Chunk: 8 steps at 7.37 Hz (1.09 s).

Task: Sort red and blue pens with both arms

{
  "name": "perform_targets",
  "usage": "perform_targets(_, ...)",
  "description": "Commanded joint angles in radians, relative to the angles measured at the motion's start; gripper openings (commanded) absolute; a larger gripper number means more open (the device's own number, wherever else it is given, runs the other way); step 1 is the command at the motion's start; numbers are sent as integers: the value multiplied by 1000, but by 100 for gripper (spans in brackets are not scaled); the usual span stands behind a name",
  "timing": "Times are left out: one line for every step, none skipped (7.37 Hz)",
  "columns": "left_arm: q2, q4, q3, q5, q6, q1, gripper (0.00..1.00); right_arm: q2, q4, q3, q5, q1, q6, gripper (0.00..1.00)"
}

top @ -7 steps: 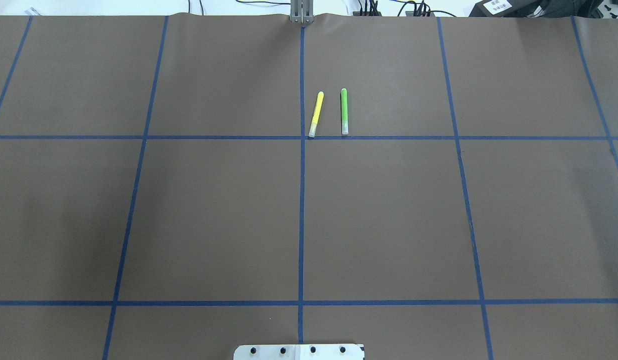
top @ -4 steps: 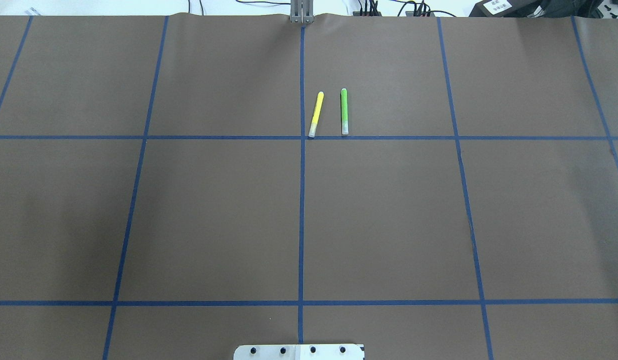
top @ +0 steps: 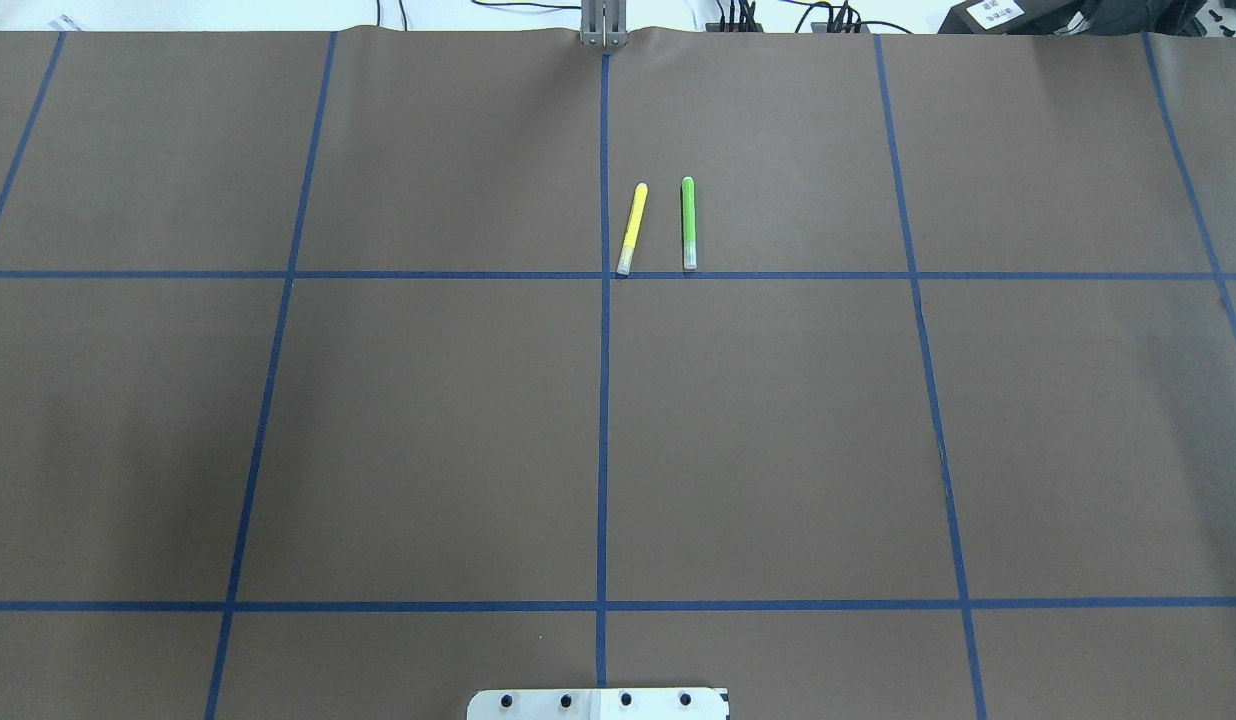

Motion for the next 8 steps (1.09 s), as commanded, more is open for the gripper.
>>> perform_targets(9, -1, -11, -8, -2, 0, 100, 1, 0, 0, -1, 0, -1, 100)
perform_targets(9, -1, -11, -8, -2, 0, 100, 1, 0, 0, 0, 0, -1, 100)
perform_targets(9, -2, -9, -8, -2, 2, 100, 1, 2, 0, 0, 0, -1, 100)
perform_targets(8, -2, -12, -8, -2, 2, 100, 1, 0, -1, 0, 0, -1, 100)
perform_targets(8, -4, -21, -8, 2, 2, 100, -1, 2, -1, 0, 0, -2, 100)
perform_targets(9, -4, -40, -8, 2, 2, 100, -1, 0, -1, 0, 0, -1, 100)
perform_targets(9, -5, -40, -8, 2, 2, 100, -1, 0, -3, 0, 0, -1, 100)
perform_targets(9, -5, -41, -8, 2, 2, 100, -2, 0, -3, 0, 0, -1, 100)
